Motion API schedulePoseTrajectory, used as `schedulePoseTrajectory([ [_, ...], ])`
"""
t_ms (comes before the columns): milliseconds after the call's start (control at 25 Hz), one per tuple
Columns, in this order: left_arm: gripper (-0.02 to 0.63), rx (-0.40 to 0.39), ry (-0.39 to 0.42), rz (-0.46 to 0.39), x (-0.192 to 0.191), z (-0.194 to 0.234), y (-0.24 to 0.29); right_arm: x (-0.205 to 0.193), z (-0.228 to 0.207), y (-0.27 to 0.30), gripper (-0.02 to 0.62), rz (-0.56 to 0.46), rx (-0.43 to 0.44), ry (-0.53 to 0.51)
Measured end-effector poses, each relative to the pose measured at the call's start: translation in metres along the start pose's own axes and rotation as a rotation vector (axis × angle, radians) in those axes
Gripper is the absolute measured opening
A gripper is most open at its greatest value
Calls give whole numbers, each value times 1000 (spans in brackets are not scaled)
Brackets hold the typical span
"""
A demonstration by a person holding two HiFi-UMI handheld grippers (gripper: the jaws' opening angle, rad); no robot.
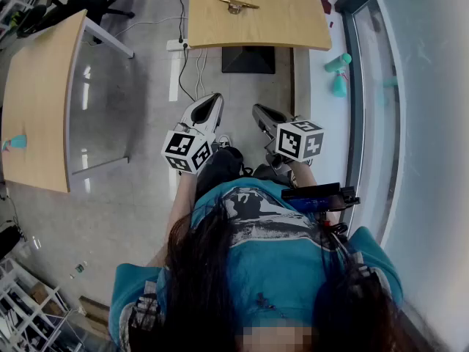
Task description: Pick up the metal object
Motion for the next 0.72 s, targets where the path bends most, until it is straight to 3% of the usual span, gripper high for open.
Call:
schedulePoseTrajectory([
  [400, 3, -35, -19, 5, 30, 81, 17, 54, 8, 50, 14, -32, -27, 33],
  [720, 3, -70, -54, 58, 34, 99, 52, 76, -15, 55, 14, -23, -58, 82],
])
Point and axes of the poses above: the fingertips, and each gripper's own axes: y forward along the fingers, z to its left, x out of its top, the point moved 6 cm from there along -y, backward along the fingers, and after that the axes turned 13 degrees about z, right-handed, at the moved point
